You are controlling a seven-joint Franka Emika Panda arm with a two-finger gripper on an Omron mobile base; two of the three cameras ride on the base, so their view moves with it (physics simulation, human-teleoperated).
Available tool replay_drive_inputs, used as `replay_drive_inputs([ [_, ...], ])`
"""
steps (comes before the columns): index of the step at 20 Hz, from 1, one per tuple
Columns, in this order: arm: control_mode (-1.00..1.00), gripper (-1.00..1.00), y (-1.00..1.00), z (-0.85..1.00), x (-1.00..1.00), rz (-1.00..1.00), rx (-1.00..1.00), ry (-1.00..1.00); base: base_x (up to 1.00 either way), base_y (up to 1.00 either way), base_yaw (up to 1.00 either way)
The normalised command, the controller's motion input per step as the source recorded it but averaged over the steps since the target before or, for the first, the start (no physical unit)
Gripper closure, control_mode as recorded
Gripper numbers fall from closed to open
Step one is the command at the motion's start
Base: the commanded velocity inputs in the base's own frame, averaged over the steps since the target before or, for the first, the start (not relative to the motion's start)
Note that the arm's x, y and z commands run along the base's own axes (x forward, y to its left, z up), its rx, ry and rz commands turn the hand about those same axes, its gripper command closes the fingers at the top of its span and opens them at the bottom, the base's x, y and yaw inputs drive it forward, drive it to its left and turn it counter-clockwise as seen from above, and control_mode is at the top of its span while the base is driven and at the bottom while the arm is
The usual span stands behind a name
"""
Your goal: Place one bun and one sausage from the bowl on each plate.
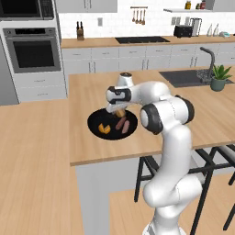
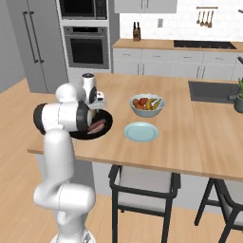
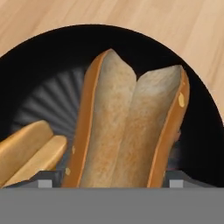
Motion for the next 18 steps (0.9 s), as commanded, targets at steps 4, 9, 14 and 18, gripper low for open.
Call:
replay_drive_inputs([
  [4,-1.00,1.00,-1.00,0.28,-0.92,-0.09,0.03,0.00,0.00,0.00,0.00],
  [9,-1.00,1.00,-1.00,0.25,-0.44,-0.11,0.01,0.00,0.00,0.00,0.00],
  [14,-1.00,1.00,-0.79,0.04,0.05,-0.02,0.02,0.00,0.00,0.00,0.00],
  [18,-1.00,1.00,-0.53,0.00,0.23,0.00,0.00,0.00,0.00,0.00,0.00],
])
